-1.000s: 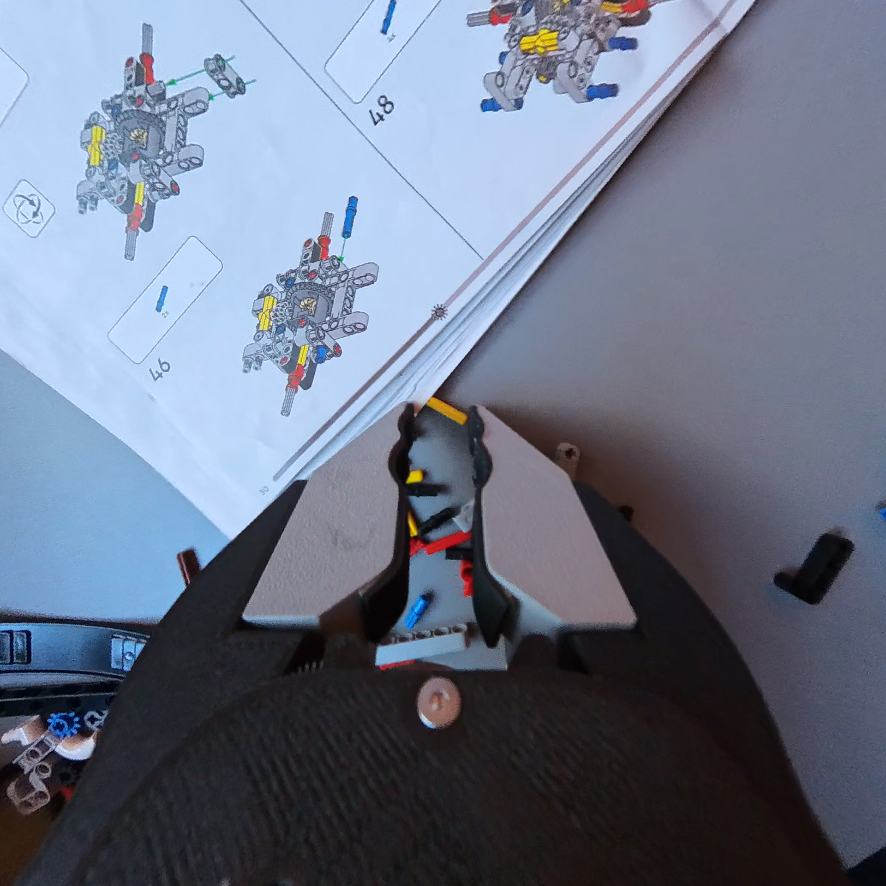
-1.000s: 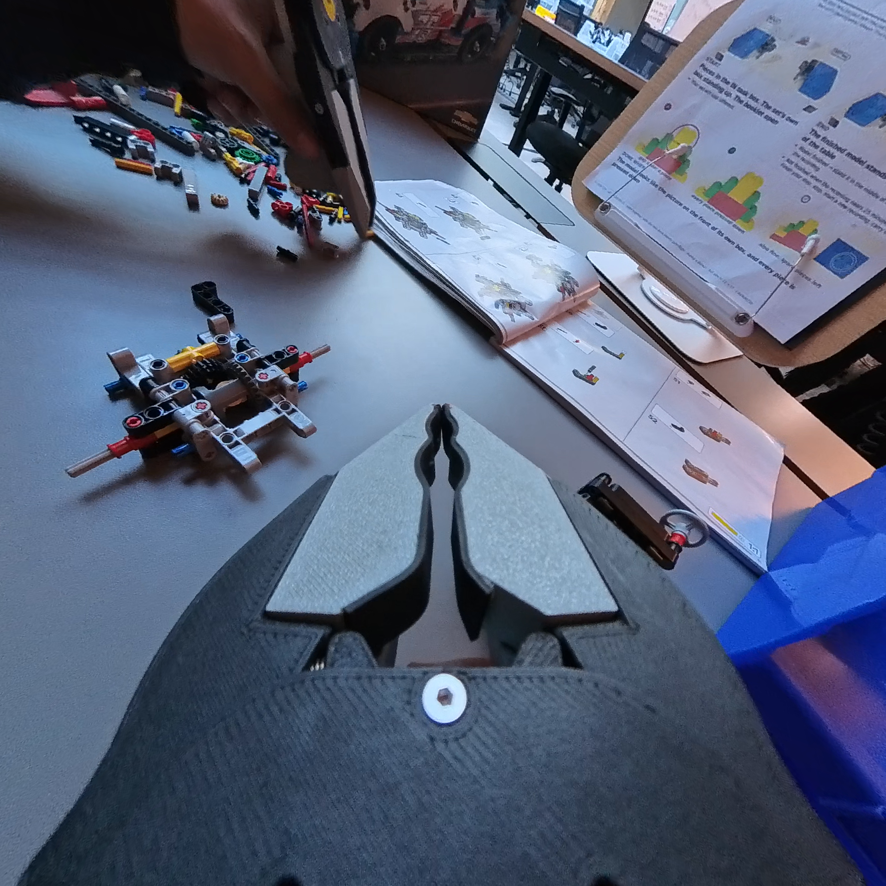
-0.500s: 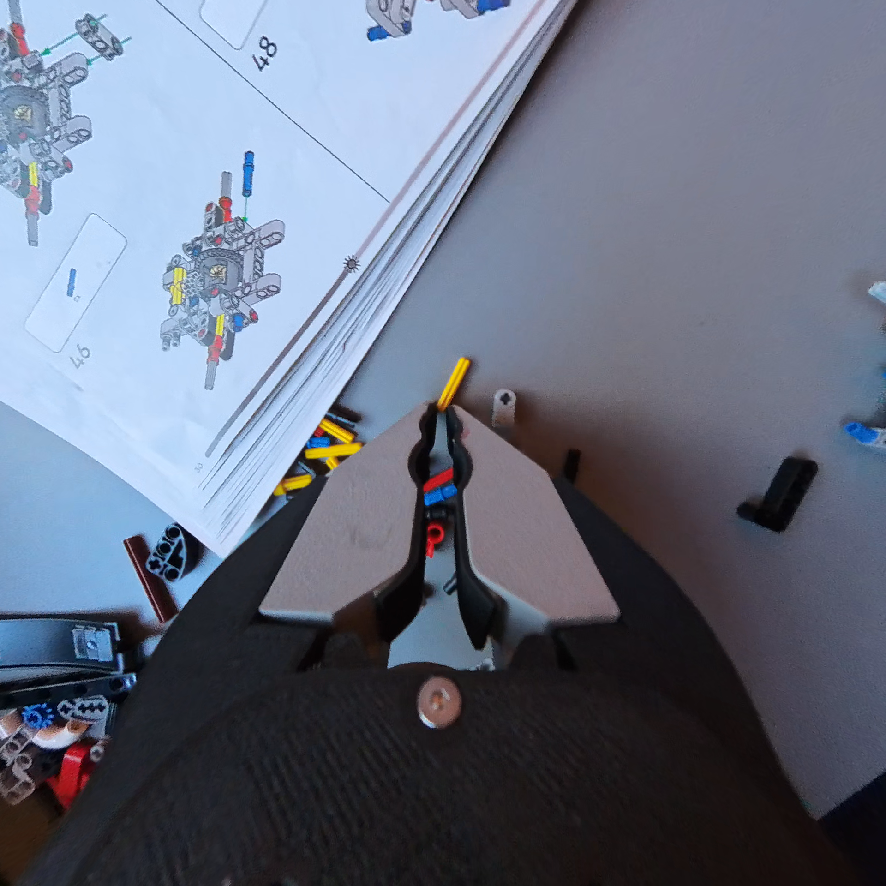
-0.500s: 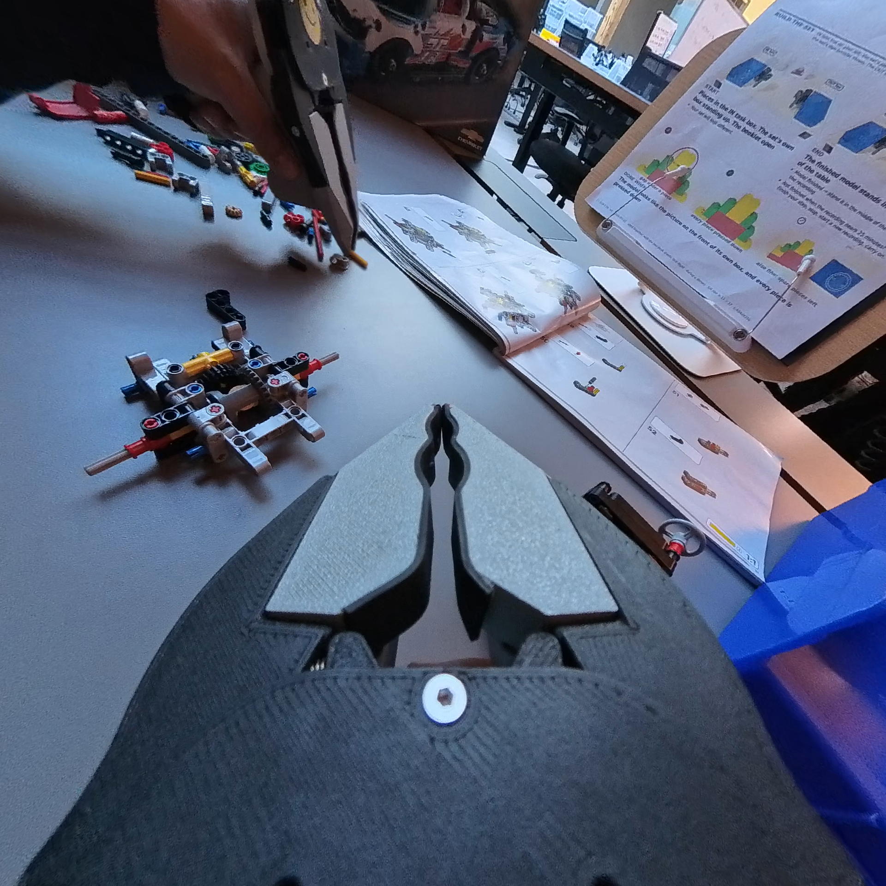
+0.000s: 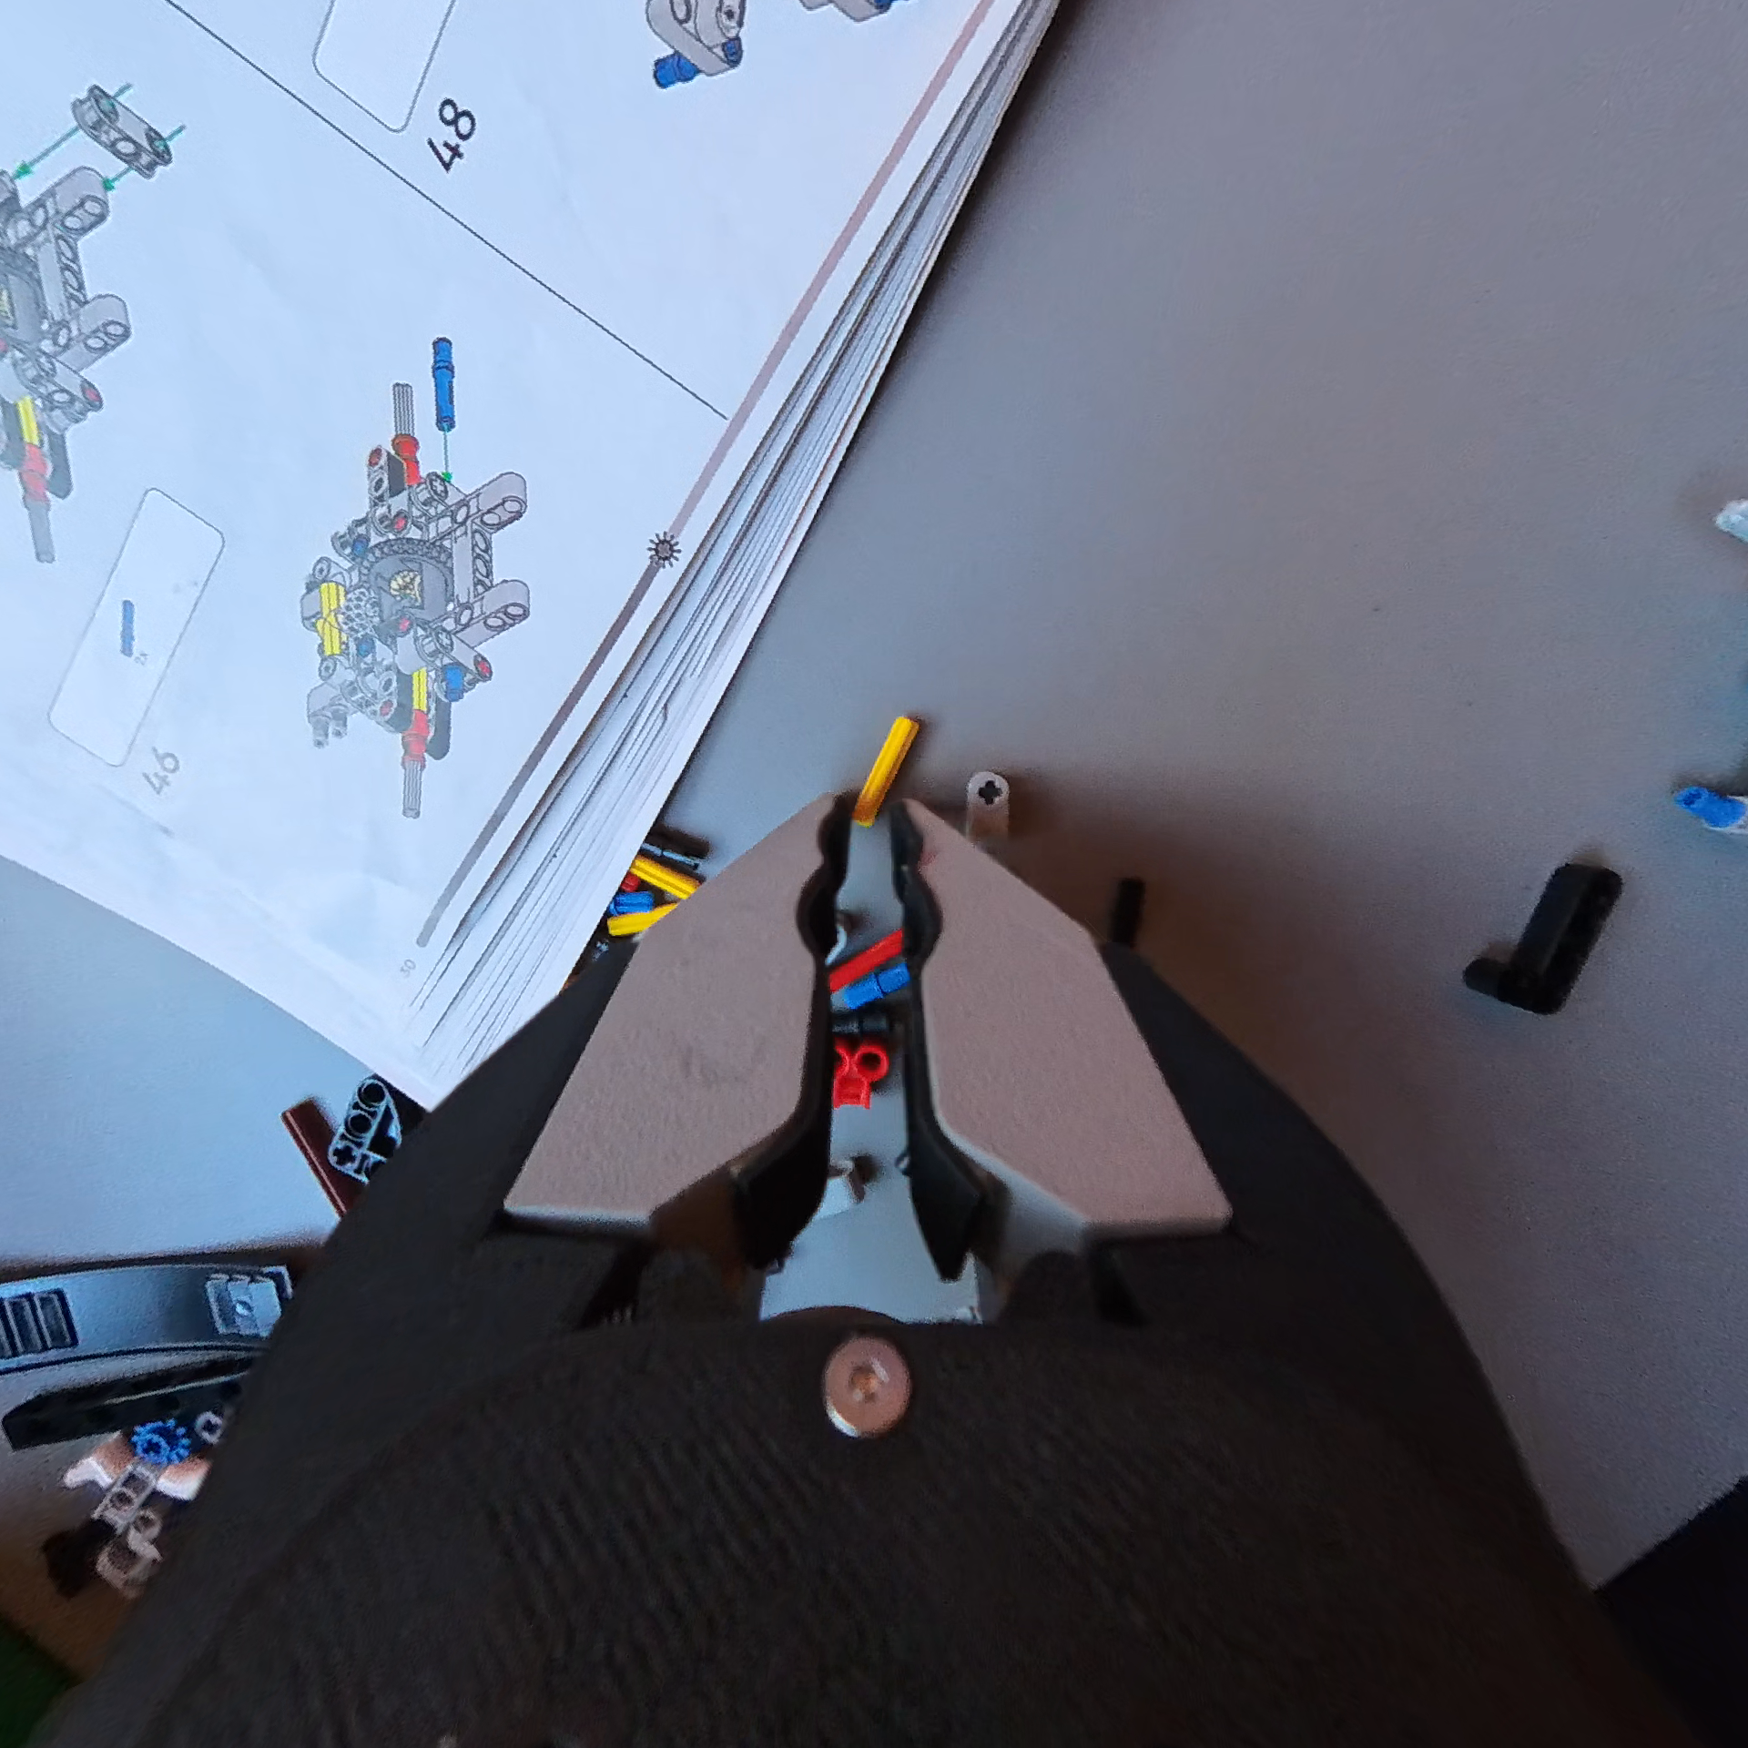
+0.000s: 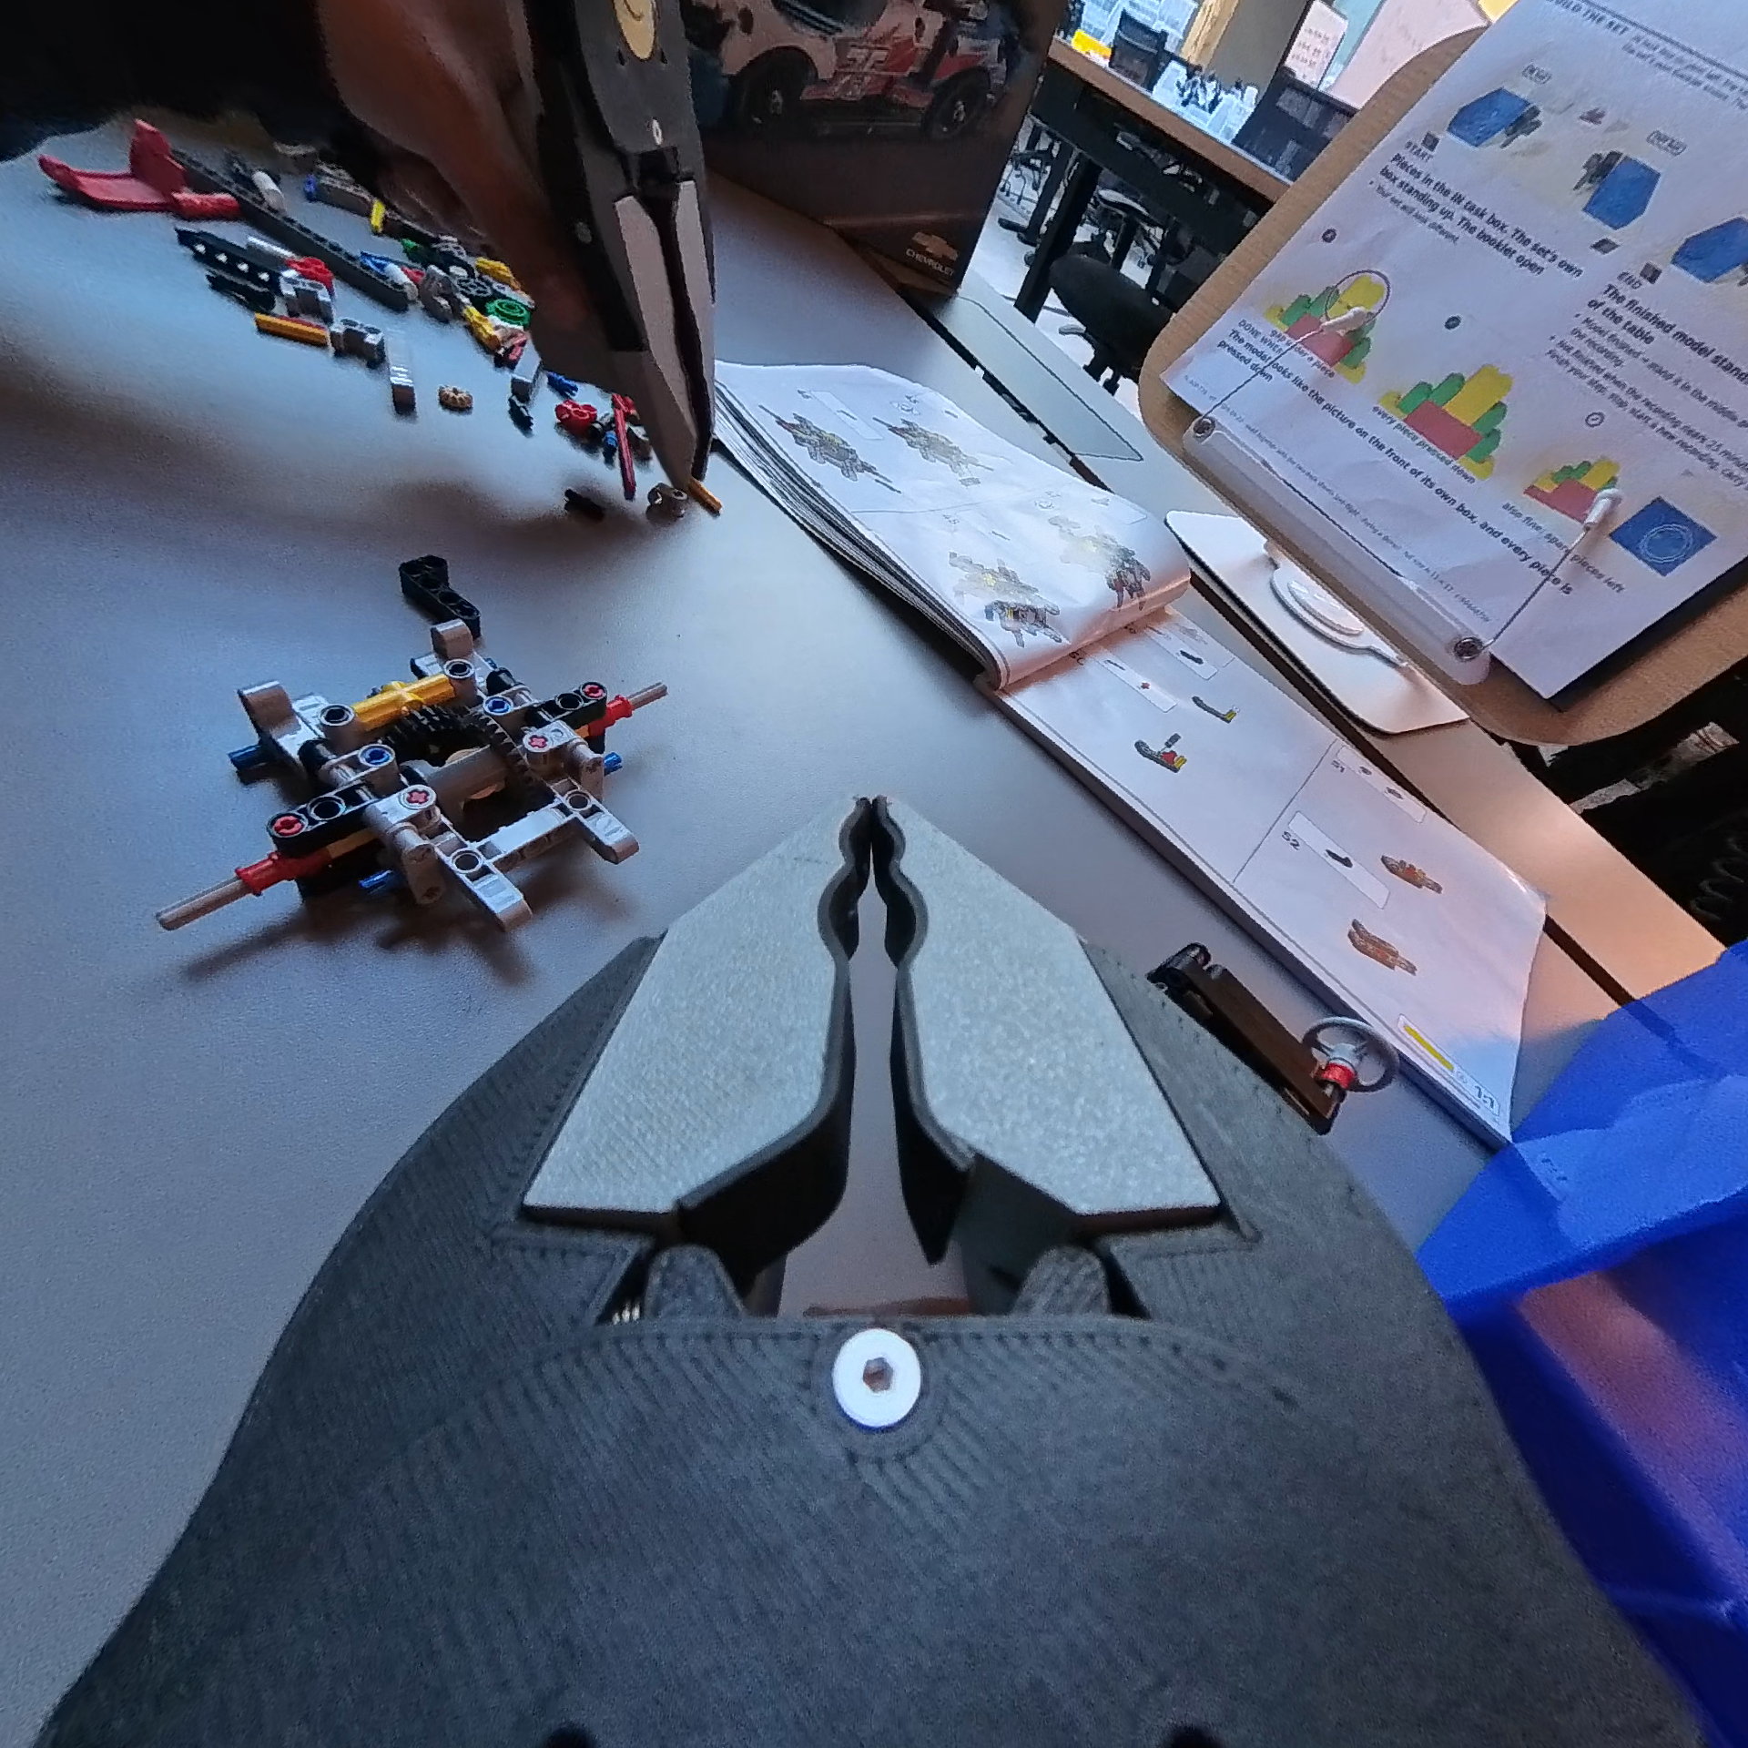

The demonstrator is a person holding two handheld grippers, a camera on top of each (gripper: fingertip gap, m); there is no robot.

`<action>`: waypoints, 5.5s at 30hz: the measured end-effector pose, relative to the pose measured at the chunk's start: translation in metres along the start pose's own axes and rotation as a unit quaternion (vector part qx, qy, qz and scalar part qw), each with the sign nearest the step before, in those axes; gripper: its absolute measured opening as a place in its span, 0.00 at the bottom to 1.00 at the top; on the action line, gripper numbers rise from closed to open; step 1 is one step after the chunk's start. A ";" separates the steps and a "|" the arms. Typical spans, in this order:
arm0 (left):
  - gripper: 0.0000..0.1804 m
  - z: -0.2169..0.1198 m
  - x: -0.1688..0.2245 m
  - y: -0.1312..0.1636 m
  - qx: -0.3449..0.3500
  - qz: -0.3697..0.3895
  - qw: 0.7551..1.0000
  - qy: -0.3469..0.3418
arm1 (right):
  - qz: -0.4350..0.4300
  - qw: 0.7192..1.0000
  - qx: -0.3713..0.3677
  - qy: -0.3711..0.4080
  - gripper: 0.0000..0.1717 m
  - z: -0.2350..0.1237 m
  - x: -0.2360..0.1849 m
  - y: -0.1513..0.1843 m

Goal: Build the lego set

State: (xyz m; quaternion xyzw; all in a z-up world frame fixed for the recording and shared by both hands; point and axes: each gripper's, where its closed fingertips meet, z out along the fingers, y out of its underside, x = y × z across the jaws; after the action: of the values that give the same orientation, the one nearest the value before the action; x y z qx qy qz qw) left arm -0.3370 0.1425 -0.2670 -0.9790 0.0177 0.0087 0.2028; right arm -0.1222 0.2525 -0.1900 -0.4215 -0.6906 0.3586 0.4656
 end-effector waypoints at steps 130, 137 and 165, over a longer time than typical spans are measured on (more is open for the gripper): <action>0.14 -0.048 0.138 -0.002 0.310 0.131 0.935 0.109 | 0.103 0.947 0.042 -0.301 0.00 0.083 -0.079 -0.062; 0.11 -0.019 0.138 0.020 0.209 0.171 0.958 0.098 | 0.078 0.935 -0.012 -0.347 0.00 0.089 -0.106 -0.048; 0.07 -0.034 0.159 0.063 0.187 0.230 0.934 0.199 | -0.015 0.919 -0.149 -0.364 0.01 0.085 -0.172 -0.042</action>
State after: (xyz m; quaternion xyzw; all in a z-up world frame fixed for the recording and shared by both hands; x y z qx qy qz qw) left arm -0.1806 0.0664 -0.2644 -0.8741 0.2837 -0.1431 0.3674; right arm -0.1765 0.0693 -0.2374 -0.3164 -0.8641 0.3730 0.1190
